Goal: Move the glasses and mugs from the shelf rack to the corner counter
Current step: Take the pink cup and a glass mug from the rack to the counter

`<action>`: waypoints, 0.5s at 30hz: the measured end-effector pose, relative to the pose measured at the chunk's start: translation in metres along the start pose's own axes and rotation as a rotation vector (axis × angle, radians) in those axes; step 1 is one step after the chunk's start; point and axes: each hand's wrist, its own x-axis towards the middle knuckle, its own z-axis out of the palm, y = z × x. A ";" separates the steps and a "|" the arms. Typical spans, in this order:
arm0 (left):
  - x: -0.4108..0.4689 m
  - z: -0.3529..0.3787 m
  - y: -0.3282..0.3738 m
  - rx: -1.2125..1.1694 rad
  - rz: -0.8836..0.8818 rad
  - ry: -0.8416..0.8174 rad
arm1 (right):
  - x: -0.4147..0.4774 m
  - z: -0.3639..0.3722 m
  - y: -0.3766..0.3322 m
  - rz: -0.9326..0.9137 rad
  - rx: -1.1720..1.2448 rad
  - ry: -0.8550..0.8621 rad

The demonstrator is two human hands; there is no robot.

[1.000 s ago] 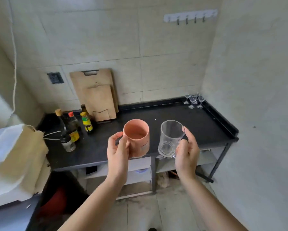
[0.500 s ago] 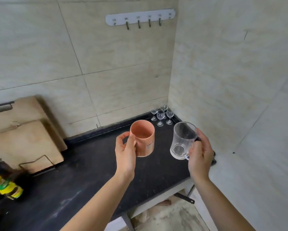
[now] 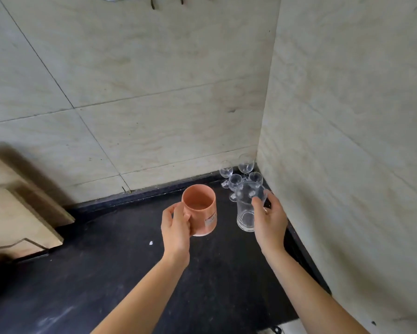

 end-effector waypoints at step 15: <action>0.185 0.024 -0.067 0.012 -0.100 0.134 | 0.094 0.168 0.083 0.261 -0.157 -0.245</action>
